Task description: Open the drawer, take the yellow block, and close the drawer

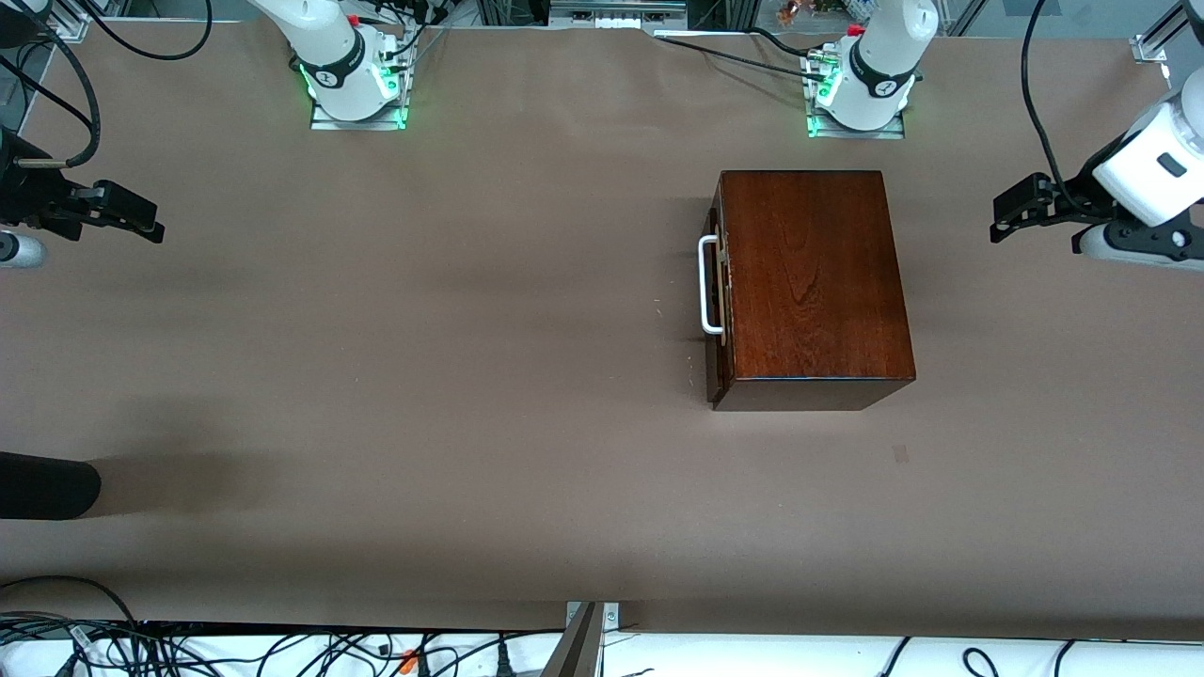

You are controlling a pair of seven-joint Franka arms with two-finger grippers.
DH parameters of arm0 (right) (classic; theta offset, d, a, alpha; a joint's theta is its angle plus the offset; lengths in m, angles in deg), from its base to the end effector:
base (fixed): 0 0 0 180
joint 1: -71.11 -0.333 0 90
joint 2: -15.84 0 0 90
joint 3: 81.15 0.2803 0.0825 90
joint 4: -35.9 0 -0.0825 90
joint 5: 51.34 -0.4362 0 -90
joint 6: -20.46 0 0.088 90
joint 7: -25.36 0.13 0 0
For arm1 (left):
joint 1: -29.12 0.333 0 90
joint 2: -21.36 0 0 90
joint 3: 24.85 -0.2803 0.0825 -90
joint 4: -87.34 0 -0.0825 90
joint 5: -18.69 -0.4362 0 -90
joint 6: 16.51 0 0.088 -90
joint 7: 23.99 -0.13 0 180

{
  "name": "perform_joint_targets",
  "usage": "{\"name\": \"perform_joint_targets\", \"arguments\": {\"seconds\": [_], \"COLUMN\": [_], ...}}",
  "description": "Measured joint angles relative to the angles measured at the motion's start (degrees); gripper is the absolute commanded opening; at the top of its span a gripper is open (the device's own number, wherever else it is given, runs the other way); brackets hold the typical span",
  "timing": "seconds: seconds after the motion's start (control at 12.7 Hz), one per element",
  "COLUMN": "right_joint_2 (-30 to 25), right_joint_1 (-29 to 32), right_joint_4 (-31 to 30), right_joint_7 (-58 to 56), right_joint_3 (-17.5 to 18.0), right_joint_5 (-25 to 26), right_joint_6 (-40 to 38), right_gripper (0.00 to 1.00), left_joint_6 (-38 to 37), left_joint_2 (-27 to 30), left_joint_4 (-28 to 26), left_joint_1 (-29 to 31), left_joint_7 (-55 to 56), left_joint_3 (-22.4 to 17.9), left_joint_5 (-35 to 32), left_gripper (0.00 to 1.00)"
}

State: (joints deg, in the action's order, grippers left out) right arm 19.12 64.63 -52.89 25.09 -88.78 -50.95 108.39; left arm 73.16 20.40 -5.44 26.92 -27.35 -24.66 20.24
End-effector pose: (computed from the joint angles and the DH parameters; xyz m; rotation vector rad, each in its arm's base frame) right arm 0.6155 -0.0116 0.5391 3.1260 -0.0241 -0.1125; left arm 0.6057 -0.0288 0.5299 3.1081 -0.1548 -0.1102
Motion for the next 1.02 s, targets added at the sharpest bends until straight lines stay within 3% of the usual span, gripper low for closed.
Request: {"name": "perform_joint_targets", "arguments": {"seconds": [0.47, 0.71, 1.02], "right_joint_2": [0.0, 0.0, 0.0], "right_joint_1": [0.0, 0.0, 0.0], "right_joint_4": [0.0, 0.0, 0.0], "right_joint_7": [0.0, 0.0, 0.0], "right_joint_3": [-0.01, -0.02, -0.02], "right_joint_5": [0.0, 0.0, 0.0], "right_joint_6": [0.0, 0.0, 0.0], "right_gripper": [1.0, 1.0, 1.0], "left_joint_6": [-3.49, -3.17, 2.15], "left_joint_2": [-1.07, -2.55, -6.98], "left_joint_4": [0.04, 0.06, 0.12], "left_joint_1": [-0.87, -1.34, -2.33], "left_joint_7": [-0.05, 1.62, 12.58], "left_joint_3": [1.21, 7.53, 15.33], "left_joint_5": [0.0, 0.01, 0.01], "left_gripper": [1.0, 1.0, 1.0]}}
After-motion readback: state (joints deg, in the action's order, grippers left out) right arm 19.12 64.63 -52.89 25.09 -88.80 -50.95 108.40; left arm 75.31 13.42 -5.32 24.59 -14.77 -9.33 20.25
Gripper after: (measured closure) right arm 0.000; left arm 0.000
